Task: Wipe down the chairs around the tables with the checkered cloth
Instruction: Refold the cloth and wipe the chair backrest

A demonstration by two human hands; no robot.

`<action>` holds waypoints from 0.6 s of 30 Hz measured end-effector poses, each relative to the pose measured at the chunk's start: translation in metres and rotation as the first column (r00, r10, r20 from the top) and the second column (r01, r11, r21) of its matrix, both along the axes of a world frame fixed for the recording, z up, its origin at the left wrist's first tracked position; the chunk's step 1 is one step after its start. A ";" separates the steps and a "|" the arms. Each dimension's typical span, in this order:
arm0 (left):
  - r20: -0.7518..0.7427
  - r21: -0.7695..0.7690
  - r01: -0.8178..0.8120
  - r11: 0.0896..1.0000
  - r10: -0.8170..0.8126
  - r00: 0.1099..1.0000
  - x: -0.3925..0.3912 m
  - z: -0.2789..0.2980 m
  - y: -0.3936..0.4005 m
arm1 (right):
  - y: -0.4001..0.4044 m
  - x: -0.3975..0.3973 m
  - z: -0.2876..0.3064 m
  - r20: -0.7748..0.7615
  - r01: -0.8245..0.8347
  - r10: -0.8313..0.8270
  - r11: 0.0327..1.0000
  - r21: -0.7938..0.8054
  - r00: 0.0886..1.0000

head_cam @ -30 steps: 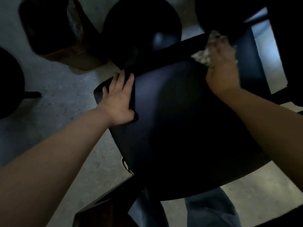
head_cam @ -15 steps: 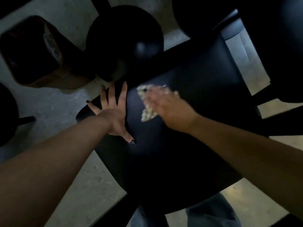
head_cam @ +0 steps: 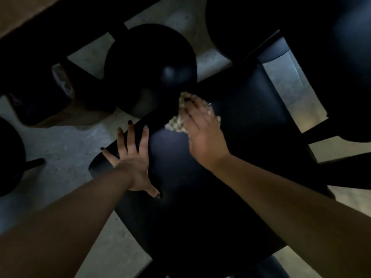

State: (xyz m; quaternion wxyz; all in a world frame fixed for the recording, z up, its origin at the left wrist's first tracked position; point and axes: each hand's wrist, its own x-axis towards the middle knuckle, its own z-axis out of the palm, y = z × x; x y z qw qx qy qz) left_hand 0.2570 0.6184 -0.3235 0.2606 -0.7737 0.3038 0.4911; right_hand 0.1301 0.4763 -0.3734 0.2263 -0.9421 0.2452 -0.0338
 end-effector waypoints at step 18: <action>-0.026 -0.122 0.025 0.992 -0.029 0.999 0.003 -0.007 0.010 | -0.022 -0.135 0.002 -0.049 0.835 -0.835 0.549 -0.021 0.548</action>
